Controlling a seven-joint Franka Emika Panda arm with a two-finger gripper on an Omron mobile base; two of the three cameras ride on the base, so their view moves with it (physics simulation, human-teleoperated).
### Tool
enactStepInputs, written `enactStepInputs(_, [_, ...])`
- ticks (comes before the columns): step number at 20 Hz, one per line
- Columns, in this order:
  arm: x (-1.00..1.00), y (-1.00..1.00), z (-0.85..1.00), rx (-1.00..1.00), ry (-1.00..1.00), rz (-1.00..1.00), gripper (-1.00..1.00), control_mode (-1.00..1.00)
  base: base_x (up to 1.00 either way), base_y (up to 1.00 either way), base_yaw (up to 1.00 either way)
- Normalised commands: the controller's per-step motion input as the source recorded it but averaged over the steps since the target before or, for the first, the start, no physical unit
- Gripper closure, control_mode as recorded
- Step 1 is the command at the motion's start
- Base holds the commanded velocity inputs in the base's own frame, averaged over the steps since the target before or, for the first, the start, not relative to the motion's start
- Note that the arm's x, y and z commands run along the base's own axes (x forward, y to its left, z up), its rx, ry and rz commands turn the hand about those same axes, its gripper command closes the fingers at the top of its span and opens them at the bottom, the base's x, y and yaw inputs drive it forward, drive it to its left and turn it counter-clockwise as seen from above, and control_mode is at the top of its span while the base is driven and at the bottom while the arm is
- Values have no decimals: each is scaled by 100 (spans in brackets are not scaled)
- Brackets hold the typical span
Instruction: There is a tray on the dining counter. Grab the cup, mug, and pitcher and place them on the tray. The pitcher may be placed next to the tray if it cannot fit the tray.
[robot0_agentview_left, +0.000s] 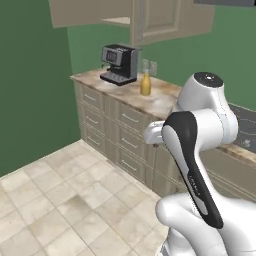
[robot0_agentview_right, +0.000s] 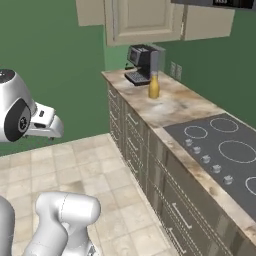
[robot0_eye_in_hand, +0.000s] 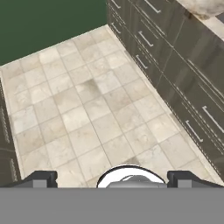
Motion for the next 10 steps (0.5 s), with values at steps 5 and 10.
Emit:
enactStepInputs(5, [0,0,0,0,0,0,-100,100,100,87,-10])
enactStepInputs(10, [0,0,0,0,0,0,-100,100,97,83,-12])
